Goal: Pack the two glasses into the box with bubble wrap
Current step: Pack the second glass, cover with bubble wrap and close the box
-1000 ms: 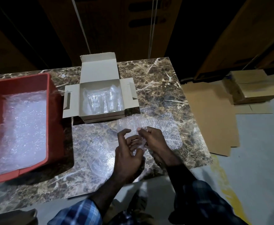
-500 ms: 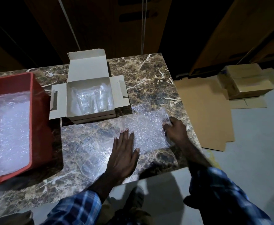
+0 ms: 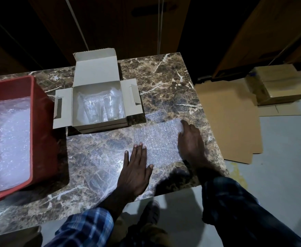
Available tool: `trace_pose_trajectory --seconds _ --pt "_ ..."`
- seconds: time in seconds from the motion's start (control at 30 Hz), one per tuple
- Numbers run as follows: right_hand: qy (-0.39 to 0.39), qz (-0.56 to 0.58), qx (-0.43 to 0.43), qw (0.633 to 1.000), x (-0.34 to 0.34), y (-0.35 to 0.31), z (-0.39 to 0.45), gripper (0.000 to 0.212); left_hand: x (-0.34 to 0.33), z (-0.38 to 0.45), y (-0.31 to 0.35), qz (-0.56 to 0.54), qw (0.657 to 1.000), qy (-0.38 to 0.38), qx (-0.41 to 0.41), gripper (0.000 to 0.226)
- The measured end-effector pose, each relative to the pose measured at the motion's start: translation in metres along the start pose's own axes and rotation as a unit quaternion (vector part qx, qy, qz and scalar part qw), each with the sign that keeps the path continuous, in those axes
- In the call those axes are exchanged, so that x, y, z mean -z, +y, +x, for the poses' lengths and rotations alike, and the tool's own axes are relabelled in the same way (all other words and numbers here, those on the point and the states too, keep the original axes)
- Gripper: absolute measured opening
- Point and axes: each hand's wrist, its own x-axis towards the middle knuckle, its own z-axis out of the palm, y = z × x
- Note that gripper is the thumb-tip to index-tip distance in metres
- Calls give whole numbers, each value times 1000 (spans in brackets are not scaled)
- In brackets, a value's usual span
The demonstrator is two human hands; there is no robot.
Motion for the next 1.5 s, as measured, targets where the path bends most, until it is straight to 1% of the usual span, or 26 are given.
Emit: trace_pose_trajectory --seconds 0.07,0.1,0.13,0.2,0.23,0.27,0.3,0.4,0.47,0.5,0.57,0.6,0.67,0.7,0.8,0.87,0.97,1.0,1.1,1.13,1.17,1.27,1.37,1.5 --pt "33 -72 20 997 -4 -1 -1 47 -1 0 -1 8 1000 2 -3 67" --pt "37 -82 38 995 -6 -3 -4 48 -2 1 -2 10 1000 3 -3 67" --pt "20 -79 65 995 -9 -5 -9 50 -3 1 -2 12 1000 5 -3 67" --pt "-58 -72 127 988 -22 -6 -21 59 -4 1 -3 16 1000 7 -3 67" --pt "-90 -72 149 982 -30 -5 -26 64 -4 0 -3 18 1000 5 -4 67" --pt "-104 -77 156 979 -37 -1 -30 68 -4 0 -4 20 1000 3 -5 67" --pt "-104 -85 151 979 -43 3 -33 71 -3 0 -5 22 1000 3 -8 67" --pt "-65 -104 105 987 -45 8 -33 76 3 1 -8 22 1000 -4 -11 68" --pt "-52 -103 87 989 -43 4 -29 75 8 3 -8 15 1000 4 -10 65" --pt "-61 -101 99 988 -42 -1 -27 72 12 5 -8 7 1000 18 -14 63" --pt "-96 -92 156 979 -42 -12 -27 65 19 14 -10 3 998 50 -37 59" --pt "-109 -88 186 973 -44 -16 -29 63 21 20 -13 11 997 53 -55 58" --pt "-127 -90 211 965 -48 -17 -37 62 25 34 -22 28 996 31 -83 59" --pt "-124 -96 202 967 -50 -14 -39 64 26 39 -27 34 995 11 -90 60" --pt "-84 -109 151 979 -50 -10 -41 69 32 47 -42 44 993 -42 -105 67" --pt "-47 -106 163 980 -43 -14 -41 64 37 46 -48 45 990 -47 -123 69" --pt "51 -65 232 969 -37 -39 -57 39 46 47 -56 45 987 -53 -145 68" --pt "57 -50 242 967 -39 -48 -67 36 49 47 -59 49 986 -51 -151 67" --pt "-5 -60 229 971 -49 -66 -90 46 56 46 -65 76 983 -30 -166 63" --pt "-18 -66 222 973 -53 -68 -94 45 59 46 -67 89 981 -21 -170 61" --pt "-22 -68 215 974 -56 -69 -96 41 60 45 -69 101 980 -11 -174 59" --pt "6 -68 216 974 -61 -71 -99 18 61 39 -79 115 975 24 -191 45" --pt "22 -22 246 969 -65 -68 -104 8 61 26 -89 105 972 55 -203 40" --pt "17 72 305 949 -63 -66 -116 17 65 1 -101 94 965 94 -225 32"
